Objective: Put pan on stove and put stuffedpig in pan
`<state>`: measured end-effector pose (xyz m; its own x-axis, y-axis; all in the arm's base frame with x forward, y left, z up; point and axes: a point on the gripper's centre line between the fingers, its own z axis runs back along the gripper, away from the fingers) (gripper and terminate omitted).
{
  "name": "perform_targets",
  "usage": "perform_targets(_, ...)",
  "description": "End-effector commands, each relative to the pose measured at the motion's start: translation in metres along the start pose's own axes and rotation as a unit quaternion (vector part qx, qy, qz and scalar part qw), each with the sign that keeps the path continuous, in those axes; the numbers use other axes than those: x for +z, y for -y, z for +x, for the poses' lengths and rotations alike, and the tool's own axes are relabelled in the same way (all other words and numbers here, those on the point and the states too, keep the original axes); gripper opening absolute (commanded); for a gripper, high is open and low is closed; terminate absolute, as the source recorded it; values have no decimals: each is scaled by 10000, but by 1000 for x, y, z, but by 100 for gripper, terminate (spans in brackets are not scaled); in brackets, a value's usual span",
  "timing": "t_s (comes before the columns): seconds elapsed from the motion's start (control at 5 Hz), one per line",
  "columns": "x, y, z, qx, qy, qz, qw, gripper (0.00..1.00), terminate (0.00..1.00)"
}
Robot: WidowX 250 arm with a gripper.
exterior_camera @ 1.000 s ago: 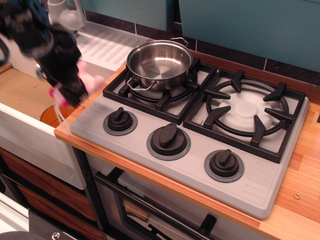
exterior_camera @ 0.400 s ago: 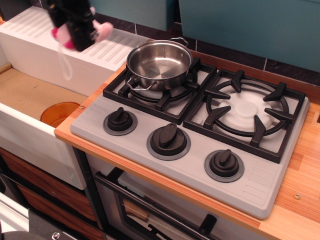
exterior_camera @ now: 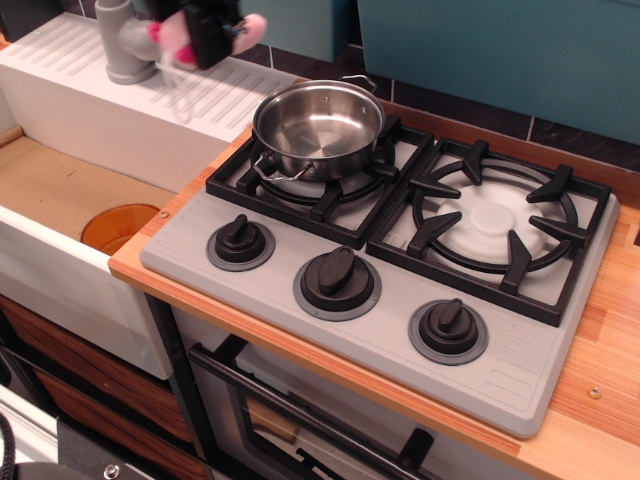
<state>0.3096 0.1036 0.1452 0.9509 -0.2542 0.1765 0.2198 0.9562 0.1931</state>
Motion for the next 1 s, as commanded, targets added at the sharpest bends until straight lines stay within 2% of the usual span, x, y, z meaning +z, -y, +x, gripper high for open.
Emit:
perform_targets(0.0, 2, 10, 49, 5, 232, 123, 9997, 0, 0)
perform_targets(0.2, 3, 10, 54, -99, 269, 181, 9994, 100, 0)
perform_targets(0.8, 3, 8, 56, -102, 290, 63, 9995, 100, 0)
